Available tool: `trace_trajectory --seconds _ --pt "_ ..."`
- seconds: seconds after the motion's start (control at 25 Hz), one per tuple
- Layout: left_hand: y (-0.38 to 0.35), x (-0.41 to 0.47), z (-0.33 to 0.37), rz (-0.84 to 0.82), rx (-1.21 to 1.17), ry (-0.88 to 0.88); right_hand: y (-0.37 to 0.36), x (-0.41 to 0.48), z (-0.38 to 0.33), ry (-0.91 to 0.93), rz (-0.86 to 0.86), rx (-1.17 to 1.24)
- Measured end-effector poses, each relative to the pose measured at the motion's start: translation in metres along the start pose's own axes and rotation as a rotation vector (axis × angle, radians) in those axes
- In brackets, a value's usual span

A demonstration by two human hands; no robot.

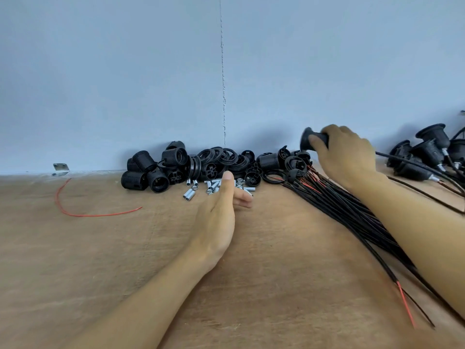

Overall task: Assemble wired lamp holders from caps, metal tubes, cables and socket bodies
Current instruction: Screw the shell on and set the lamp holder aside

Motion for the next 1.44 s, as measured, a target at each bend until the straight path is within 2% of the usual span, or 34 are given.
trace_trajectory --seconds 0.08,0.16,0.36,0.52,0.84,1.0,1.16,1.24,1.44 --pt "0.0 0.0 0.0 -0.004 0.009 -0.005 -0.019 0.001 0.028 -0.174 -0.088 0.069" --pt "0.0 0.0 0.0 -0.009 0.025 -0.01 -0.032 -0.004 0.039 -0.211 -0.129 0.105" --pt "-0.001 -0.002 0.003 -0.027 0.065 0.001 -0.037 -0.004 0.029 -0.102 -0.104 -0.041" --pt "-0.002 -0.004 0.002 -0.073 0.287 -0.036 -0.027 -0.005 0.004 -0.061 -0.072 0.054" --pt "-0.008 -0.008 0.006 -0.11 0.474 -0.17 -0.022 -0.066 -0.098 0.268 -0.1 0.283" --pt "-0.011 -0.015 0.014 -0.104 0.676 -0.36 -0.033 -0.082 -0.108 0.198 -0.25 0.391" --pt "-0.013 -0.024 0.02 -0.078 0.83 -0.503 -0.035 -0.085 -0.097 0.103 -0.295 0.487" --pt "-0.004 -0.022 0.023 0.025 0.885 -0.471 -0.034 -0.087 -0.097 0.139 -0.317 0.457" --pt "0.033 -0.003 0.014 0.223 1.008 -0.165 -0.032 -0.091 -0.101 0.293 -0.325 0.446"
Point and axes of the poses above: each hand's wrist, its own x-axis towards the middle knuckle, its own y-axis out of the back of the hand, z = x × y, the point moved 4 cm from there along x, towards the middle knuckle, and after that the axes turned 4 degrees about z, right-handed, at the moved point
